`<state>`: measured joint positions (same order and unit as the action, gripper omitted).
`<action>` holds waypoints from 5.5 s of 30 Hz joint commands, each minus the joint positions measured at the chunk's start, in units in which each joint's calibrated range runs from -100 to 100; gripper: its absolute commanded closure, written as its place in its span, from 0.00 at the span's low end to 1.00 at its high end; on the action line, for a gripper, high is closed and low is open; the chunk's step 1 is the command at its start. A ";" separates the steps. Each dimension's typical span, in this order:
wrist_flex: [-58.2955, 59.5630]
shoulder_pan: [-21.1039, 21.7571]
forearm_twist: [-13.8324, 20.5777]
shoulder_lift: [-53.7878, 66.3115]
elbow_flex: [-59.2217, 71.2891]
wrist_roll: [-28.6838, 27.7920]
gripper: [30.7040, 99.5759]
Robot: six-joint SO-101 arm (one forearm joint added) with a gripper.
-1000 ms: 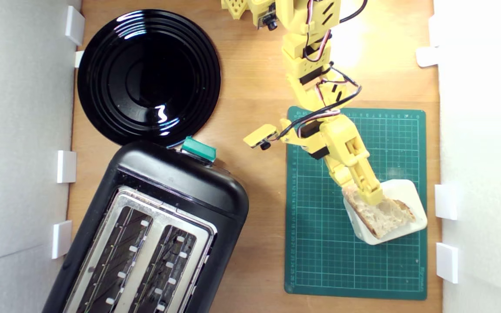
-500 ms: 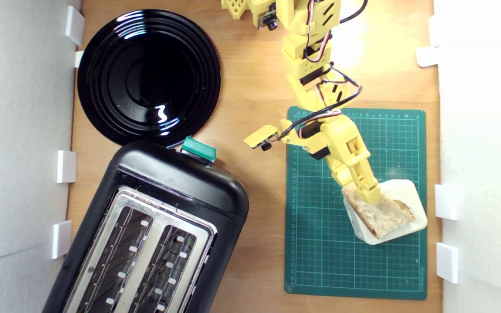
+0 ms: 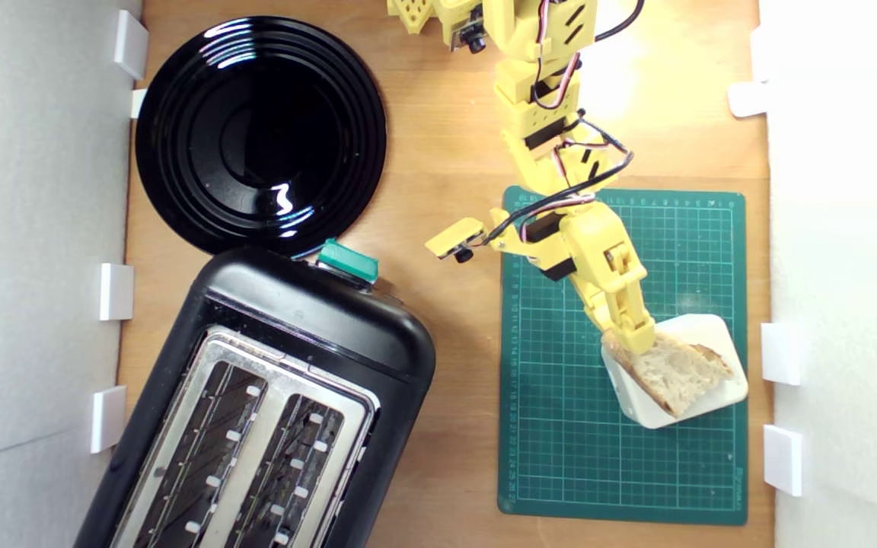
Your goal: Pick bread and place in toaster
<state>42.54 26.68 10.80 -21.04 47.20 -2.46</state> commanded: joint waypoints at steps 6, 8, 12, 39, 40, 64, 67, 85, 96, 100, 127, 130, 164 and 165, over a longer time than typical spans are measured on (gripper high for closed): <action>1.57 0.39 0.81 1.57 -2.40 -0.03 0.63; 1.57 0.39 0.81 1.74 -2.40 -0.08 0.63; 1.31 0.23 0.81 4.90 -2.22 0.29 0.63; -34.35 -5.49 -0.01 57.40 -3.04 7.82 0.63; -35.20 -5.65 -0.01 58.23 -3.40 7.82 0.63; -73.09 -16.05 0.81 66.63 -36.54 26.13 0.63; -77.44 -17.90 0.81 66.30 -38.08 30.11 0.63; -86.06 -30.95 0.90 64.05 -44.43 42.14 0.62; -93.31 -32.48 6.34 55.23 -58.51 43.66 0.63; -93.40 -32.48 9.60 53.57 -59.60 43.66 0.63; -99.37 -32.73 16.49 42.26 -73.58 47.58 0.63; -99.37 -32.73 16.58 41.17 -74.48 47.63 0.63; -102.27 -36.84 16.68 32.11 -77.93 46.48 0.63; -102.27 -36.75 16.68 32.02 -77.93 46.43 0.63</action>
<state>-59.58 -10.02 27.68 10.63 -27.32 44.22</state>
